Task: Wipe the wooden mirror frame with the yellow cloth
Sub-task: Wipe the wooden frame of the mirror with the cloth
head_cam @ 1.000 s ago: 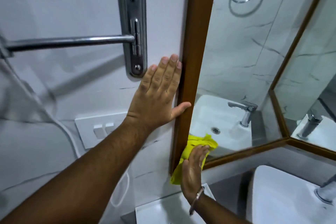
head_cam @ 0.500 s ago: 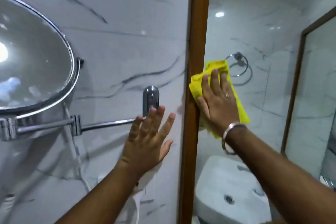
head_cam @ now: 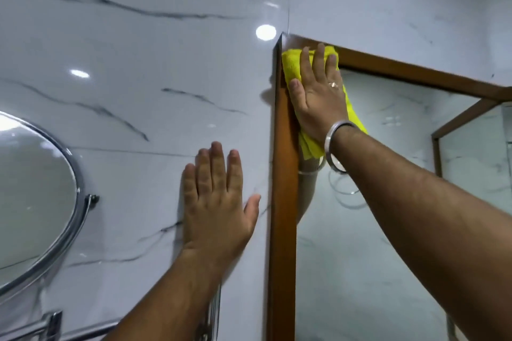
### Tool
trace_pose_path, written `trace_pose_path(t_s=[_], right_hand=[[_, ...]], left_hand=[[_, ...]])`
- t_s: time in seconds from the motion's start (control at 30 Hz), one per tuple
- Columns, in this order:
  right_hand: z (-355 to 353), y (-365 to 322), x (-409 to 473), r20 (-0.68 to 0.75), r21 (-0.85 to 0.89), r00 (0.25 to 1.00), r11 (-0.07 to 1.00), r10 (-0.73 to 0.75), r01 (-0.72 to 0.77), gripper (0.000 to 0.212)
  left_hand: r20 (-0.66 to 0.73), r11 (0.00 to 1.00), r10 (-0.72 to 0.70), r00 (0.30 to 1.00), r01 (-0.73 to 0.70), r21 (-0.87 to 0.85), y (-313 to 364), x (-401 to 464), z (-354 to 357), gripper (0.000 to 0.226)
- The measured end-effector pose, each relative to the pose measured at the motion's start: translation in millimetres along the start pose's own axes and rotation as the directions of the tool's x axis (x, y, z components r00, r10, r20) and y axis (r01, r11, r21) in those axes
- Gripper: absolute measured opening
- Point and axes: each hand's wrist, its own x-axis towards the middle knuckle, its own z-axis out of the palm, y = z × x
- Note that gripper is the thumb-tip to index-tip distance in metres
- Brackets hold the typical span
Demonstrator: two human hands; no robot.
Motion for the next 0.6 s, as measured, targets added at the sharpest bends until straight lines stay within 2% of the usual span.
trace_pose_path(t_s=[0.1, 0.2, 0.3, 0.43, 0.6], right_hand=[[4.4, -5.3, -21.6, -0.015, 0.070, 0.999, 0.997, 0.034, -0.033, 0.060], [15.1, -15.4, -82.0, -0.037, 0.142, 0.998, 0.989, 0.056, -0.050, 0.061], [26.7, -21.2, -177.4, 0.001, 0.171, 0.998, 0.983, 0.064, -0.063, 0.061], [40.7, -32.6, -327.2, 0.167, 0.201, 0.984, 0.975, 0.066, -0.099, 0.064], [50.5, -51.2, -487.0, 0.375, 0.232, 0.919, 0.947, 0.123, -0.222, 0.060]], left_hand=[[-0.003, 1.000, -0.018, 1.000, 0.018, 0.001, 4.1, -1.5, -1.5, 0.088], [0.035, 0.998, -0.056, 0.998, 0.057, -0.029, 13.0, -13.8, -1.4, 0.084], [0.051, 0.999, 0.028, 0.998, -0.029, 0.016, 29.7, -59.9, 1.8, 0.076], [0.074, 0.979, 0.192, 0.979, -0.197, 0.061, 47.5, -156.6, 12.2, 0.062], [0.215, 0.973, 0.231, 0.949, -0.218, -0.081, 36.5, -238.4, 22.5, 0.069]])
